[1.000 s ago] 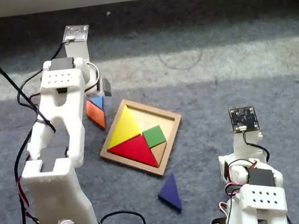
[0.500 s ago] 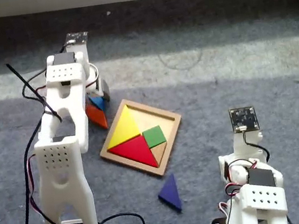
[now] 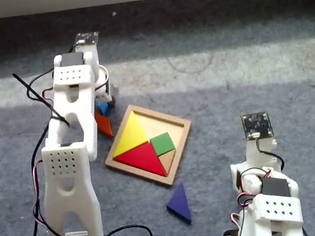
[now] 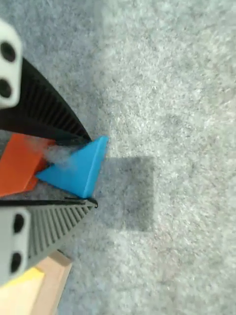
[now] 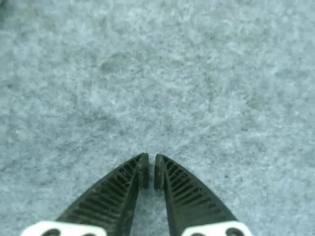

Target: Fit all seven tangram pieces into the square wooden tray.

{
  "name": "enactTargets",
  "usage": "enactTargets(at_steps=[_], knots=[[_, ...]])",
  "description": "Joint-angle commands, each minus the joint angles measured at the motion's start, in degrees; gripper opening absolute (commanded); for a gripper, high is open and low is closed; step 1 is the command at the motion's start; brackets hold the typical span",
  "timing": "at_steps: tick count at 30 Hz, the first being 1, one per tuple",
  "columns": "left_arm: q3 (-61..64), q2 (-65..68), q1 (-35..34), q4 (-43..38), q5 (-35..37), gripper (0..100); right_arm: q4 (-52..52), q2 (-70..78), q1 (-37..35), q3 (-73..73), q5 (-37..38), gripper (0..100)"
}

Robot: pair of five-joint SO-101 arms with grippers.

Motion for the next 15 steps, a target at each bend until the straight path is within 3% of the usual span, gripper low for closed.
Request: enactTargets(at_steps=[1,7,15], knots=[[-1.54,-0.22,-0.57,0.62,-0.09,17,-0.84,-0.84,0.66,-0.22,0.79,3.5],[-1.54,-0.48,-0.31,0.62,-0.26,17,-0.84,-0.84,0.66,-0.22,0.79,3.5],[-1.8,-0.75,2.68,0.7,-7.82,17,-0.84,-0.84,0.66,-0.22,0.79,3.5]])
